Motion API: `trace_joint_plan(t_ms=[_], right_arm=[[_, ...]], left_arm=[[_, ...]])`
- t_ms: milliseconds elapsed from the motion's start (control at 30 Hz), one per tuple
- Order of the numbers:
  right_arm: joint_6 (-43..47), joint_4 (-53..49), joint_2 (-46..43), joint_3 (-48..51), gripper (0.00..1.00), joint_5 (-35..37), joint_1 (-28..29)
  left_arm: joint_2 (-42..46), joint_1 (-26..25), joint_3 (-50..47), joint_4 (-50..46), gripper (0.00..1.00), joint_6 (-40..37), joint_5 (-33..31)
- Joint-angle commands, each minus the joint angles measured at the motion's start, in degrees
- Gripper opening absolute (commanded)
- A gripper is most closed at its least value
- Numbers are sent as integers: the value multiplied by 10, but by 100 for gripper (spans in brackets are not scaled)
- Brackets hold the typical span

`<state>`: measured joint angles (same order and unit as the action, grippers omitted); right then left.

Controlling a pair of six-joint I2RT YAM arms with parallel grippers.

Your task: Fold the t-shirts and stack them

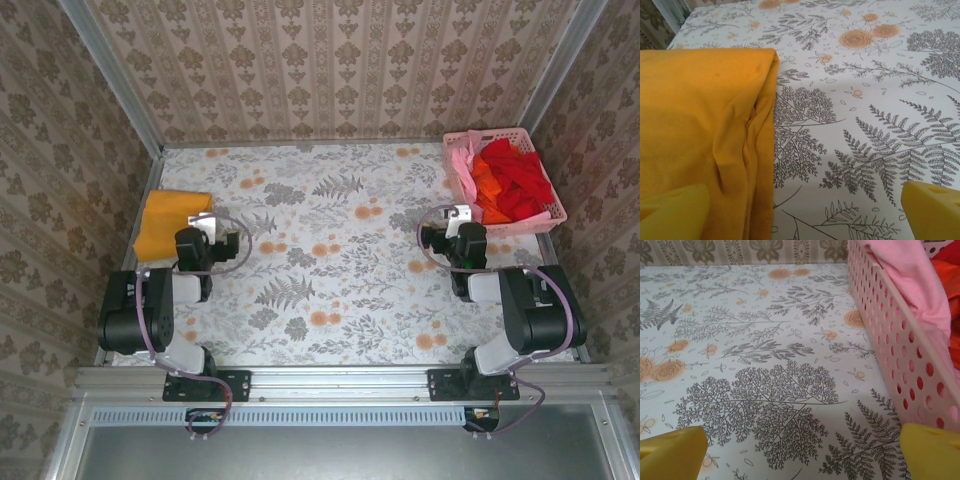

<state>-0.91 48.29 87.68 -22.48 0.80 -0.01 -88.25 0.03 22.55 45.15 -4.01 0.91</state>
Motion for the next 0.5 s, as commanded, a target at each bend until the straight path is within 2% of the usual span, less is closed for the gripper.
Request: trace_joint_plan(t_ms=[0, 467], right_arm=[[-14, 10, 3, -9, 100, -10, -3], [-9, 10, 2, -7, 100, 0, 2]], left_arm=[[4, -4, 10, 26, 100, 9, 5], [4, -4, 11, 24, 100, 10, 2]])
